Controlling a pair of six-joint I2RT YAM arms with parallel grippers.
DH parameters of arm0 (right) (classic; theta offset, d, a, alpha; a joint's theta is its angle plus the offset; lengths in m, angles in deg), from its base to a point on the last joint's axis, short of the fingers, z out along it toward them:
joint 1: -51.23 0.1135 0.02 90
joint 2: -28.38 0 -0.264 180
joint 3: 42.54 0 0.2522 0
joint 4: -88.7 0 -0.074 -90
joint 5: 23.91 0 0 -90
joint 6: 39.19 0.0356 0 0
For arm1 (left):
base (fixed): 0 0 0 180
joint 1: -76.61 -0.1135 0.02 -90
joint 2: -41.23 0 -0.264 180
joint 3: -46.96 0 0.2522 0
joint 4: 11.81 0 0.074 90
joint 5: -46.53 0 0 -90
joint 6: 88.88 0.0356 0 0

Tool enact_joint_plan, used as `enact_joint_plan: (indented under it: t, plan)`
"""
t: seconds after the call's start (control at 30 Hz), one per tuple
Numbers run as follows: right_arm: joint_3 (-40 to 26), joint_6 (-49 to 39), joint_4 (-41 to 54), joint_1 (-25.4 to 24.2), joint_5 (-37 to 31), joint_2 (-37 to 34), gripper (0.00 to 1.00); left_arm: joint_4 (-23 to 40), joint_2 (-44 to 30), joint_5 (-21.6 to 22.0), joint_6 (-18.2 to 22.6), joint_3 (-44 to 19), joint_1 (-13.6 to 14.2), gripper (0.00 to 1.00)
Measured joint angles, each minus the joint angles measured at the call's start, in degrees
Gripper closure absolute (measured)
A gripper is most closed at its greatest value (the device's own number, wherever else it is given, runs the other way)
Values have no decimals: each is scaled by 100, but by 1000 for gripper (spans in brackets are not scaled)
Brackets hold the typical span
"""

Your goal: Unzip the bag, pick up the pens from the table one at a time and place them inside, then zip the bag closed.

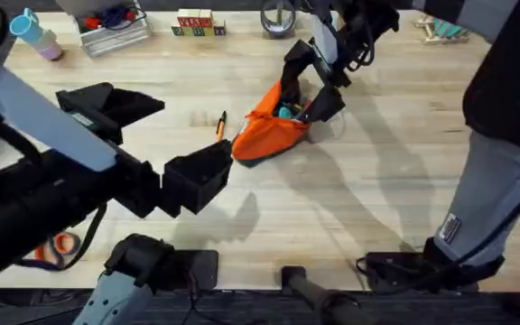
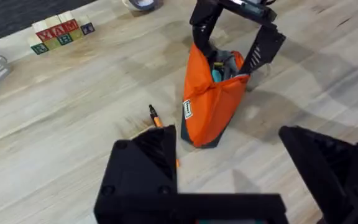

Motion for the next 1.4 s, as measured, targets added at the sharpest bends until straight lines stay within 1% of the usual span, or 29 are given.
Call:
enact_joint_plan:
  t: [0.27,0.37,0.47,0.7,0.87,1.03,1.13,1.23,1.4]
  plan:
    - [-3,119,25,63,-48,22,5,0,0,0,0,0,0,6]
    - [-159,335,322,70,-66,22,5,0,0,5,-2,0,0,6]
    - [-542,566,786,91,-120,22,5,2,0,24,-2,0,0,6]
    - [-1833,929,1576,118,-116,22,5,0,0,26,-2,0,0,6]
    - [-2601,1354,1866,118,-116,22,5,1,0,26,-1,0,0,6]
    - [-3231,2081,2017,118,-116,22,5,0,0,59,0,0,0,6]
    - [-3601,2604,2112,118,-116,22,5,2,0,224,-4,0,0,7]
    - [-3956,3061,2232,116,-192,22,5,0,0,522,-125,0,0,6]
    - [-4551,4123,2283,116,-833,22,5,2,0,1037,-348,0,0,5]
